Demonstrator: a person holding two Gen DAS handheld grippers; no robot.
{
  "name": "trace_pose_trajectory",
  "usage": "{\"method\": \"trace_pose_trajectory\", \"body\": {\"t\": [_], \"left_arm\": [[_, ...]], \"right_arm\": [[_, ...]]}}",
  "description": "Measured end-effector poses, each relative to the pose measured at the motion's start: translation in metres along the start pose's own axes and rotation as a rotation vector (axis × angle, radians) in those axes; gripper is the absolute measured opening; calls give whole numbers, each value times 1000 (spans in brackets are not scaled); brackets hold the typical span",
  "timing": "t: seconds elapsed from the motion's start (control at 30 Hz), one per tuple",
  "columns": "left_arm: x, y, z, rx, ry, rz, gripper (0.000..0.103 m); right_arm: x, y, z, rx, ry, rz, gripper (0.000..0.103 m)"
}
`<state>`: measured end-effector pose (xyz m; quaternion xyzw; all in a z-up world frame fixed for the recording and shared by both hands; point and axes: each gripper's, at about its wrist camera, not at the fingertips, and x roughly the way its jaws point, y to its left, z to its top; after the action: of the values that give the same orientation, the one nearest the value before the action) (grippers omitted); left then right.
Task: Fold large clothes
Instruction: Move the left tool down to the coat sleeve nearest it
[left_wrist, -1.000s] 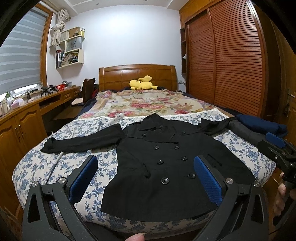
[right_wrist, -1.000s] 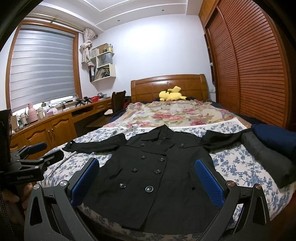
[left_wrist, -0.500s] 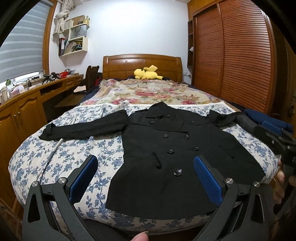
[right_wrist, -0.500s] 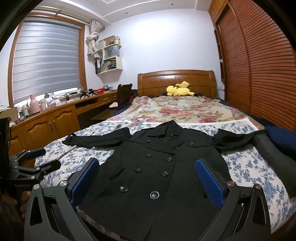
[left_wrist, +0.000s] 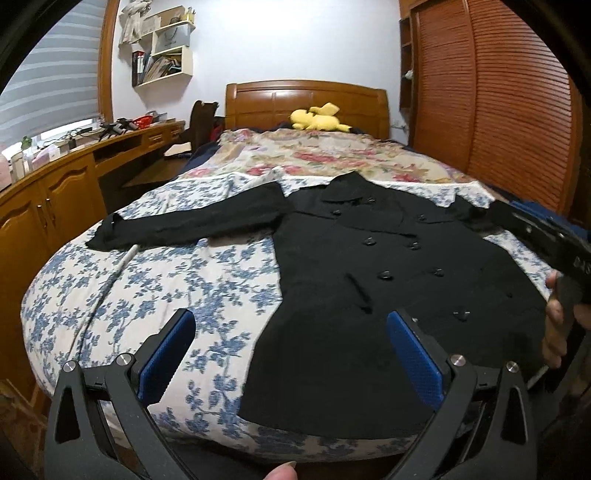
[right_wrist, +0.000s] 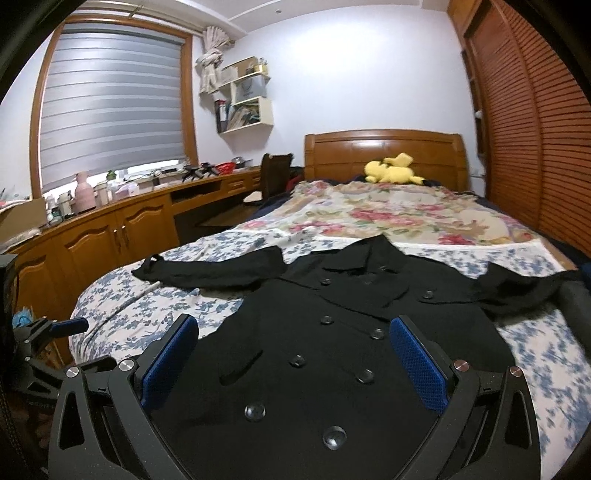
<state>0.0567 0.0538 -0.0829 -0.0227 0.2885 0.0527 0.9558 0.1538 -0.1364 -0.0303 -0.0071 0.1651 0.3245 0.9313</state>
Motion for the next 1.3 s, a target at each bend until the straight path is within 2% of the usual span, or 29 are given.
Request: {"method": "trace_pose_trajectory", "body": {"t": [0.3,0.53,0.67,0.77,0.83,0.87,0.93,1.3], "left_arm": [[23,30,13,-63,14,87,103],[47,63,27,-90,36,116,102],[67,81,35,-100,65,88,92],[94,101,43,-93,82,82,80],[113,114,48,-85,99,92,66],[121,119,50,-78,109,103,63],[138,134,55,-72,123,126,62],[223,199,83,-127,184,141,62]], "right_arm": [[70,-7,7,-78,91,73,103],[97,-21,-15,-144,205,77,103],[95,-34,-14,-136,244,86,103],[96,-37,-8,-144,266,78,103],[97,-37,-9,-155,276,71,103],[97,-38,-8,-160,278,62,103],[96,-36,-6,-169,277,47,103],[118,-13,-7,-137,265,-34,103]]}}
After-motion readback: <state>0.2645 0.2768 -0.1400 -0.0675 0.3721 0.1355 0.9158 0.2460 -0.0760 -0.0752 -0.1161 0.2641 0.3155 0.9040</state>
